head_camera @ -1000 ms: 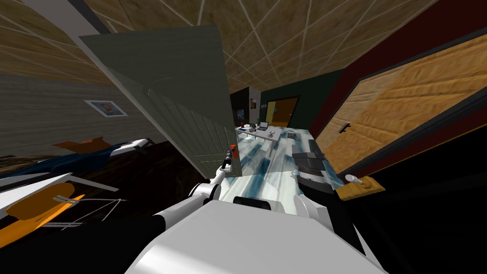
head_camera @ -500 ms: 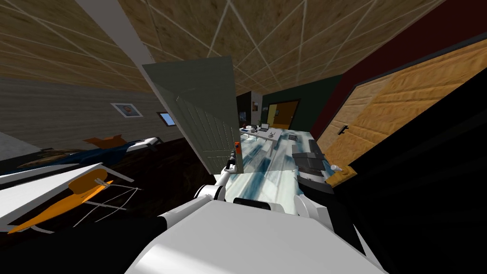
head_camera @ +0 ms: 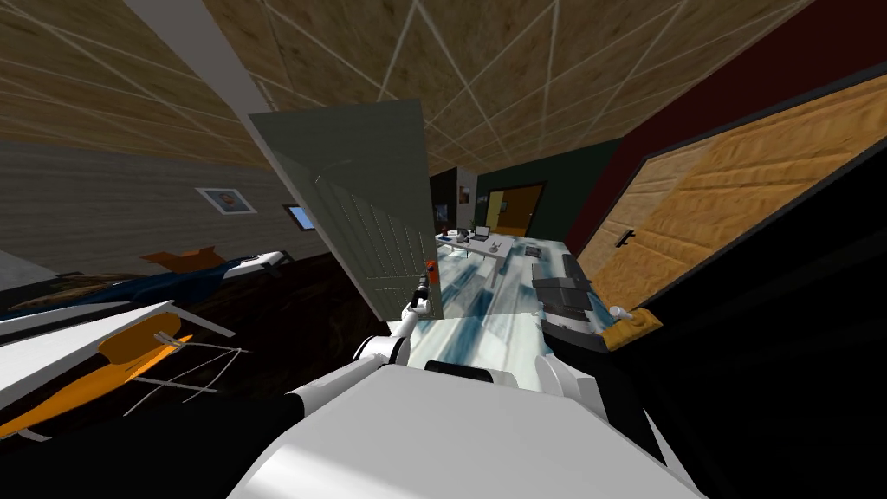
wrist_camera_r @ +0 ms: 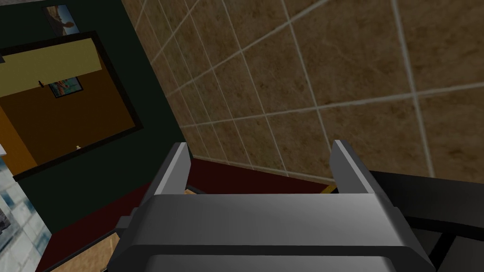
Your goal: Push the door open
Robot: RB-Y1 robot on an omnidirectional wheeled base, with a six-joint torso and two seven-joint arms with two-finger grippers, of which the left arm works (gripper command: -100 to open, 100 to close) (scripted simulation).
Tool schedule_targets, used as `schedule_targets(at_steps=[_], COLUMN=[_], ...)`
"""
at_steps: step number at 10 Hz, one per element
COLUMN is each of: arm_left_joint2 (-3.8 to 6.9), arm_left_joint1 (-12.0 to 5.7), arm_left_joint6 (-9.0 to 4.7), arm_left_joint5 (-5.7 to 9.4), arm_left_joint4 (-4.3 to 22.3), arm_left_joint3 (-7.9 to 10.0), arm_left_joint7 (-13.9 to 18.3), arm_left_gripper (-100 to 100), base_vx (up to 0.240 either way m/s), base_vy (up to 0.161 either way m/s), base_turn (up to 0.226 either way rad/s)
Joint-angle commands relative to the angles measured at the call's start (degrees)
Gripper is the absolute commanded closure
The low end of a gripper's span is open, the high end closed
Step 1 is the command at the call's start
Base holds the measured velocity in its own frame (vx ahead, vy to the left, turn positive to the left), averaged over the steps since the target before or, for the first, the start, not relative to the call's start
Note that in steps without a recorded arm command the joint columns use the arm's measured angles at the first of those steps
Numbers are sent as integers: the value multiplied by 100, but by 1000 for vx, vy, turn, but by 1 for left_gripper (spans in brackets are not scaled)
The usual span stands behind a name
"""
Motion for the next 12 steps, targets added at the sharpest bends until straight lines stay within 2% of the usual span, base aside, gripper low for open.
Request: schedule_targets(at_steps=[1,2,4,5,6,11,12], arm_left_joint2=[37,15,-111,-69,-69,-69,23], arm_left_joint1=[14,18,26,50,50,50,68], arm_left_joint6=[-30,-48,-76,-58,-58,-58,-38], arm_left_joint5=[5,10,19,13,13,13,54], arm_left_joint4=[3,7,13,-25,-25,-25,-11], arm_left_joint3=[5,18,39,24,24,24,119], arm_left_joint7=[16,14,11,19,19,19,-18], arm_left_gripper=[-100,-100,-100,-100,100,100,100], base_vx=[230,271,241,105,-9,-23,122], base_vy=[-3,-27,5,27,-7,-5,-78], base_turn=[-18,-43,-33,-8,8,0,26])
